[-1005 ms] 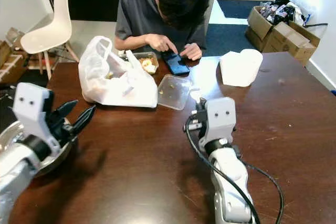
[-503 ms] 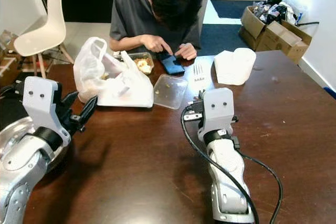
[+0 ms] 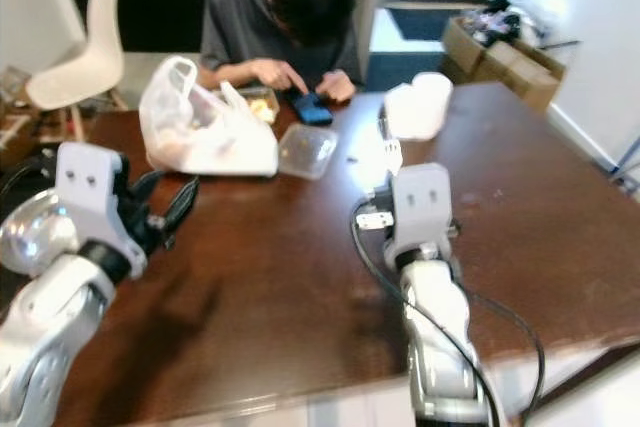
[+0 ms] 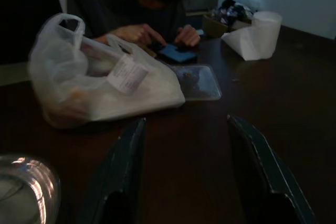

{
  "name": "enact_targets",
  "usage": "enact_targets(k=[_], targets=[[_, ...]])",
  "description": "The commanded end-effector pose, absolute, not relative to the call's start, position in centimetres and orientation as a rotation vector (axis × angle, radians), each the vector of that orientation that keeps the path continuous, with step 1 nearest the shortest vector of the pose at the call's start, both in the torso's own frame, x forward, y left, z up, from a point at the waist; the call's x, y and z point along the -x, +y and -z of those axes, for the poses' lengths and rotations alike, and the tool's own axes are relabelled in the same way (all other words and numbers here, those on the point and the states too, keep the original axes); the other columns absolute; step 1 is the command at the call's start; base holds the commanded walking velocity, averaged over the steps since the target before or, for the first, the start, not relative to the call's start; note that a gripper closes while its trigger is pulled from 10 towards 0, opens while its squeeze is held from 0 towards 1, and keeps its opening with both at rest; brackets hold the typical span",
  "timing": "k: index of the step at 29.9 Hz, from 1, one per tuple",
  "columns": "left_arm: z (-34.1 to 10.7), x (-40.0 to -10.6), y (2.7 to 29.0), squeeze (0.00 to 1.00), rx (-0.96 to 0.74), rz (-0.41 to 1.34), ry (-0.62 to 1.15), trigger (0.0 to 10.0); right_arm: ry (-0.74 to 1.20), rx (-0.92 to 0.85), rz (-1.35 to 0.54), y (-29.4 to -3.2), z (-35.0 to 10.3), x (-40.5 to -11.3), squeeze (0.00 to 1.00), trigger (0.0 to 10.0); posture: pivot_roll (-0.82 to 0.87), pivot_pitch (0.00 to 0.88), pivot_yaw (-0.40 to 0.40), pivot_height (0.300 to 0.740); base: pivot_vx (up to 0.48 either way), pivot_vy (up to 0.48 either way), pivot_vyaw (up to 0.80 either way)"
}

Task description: Setting the table

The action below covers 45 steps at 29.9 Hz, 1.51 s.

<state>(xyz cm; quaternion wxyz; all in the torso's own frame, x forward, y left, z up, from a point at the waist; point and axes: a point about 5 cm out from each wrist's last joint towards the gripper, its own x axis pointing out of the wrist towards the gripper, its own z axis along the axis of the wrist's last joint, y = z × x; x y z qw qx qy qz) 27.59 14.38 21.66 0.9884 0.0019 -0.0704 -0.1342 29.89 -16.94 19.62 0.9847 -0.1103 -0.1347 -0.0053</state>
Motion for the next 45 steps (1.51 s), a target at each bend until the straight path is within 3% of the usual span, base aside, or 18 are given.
enact_targets(k=[1, 27, 45], targets=[[-21.6, -27.6, 14.7, 0.0, -0.017, 0.252, -0.144, 10.0, -0.267, 0.216, 0.001, -16.7, -19.5, -30.0, 0.0, 10.0, -0.06, 0.0, 0.098, 0.74, -0.364, 0.0, 0.0], [-21.3, -27.5, 14.4, 0.0, -0.022, 0.264, -0.133, 10.0, -0.23, 0.095, 0.012, -17.0, -19.0, -30.1, 0.0, 10.0, -0.06, 0.0, 0.102, 0.74, -0.04, 0.0, 0.0], [-20.9, -27.8, 14.3, 0.0, 0.0, 0.25, -0.124, 10.0, -0.277, 0.019, -0.135, -15.0, -19.9, -30.1, 0.0, 10.0, -0.06, 0.0, 0.096, 0.74, 0.0, 0.0, 0.0]])
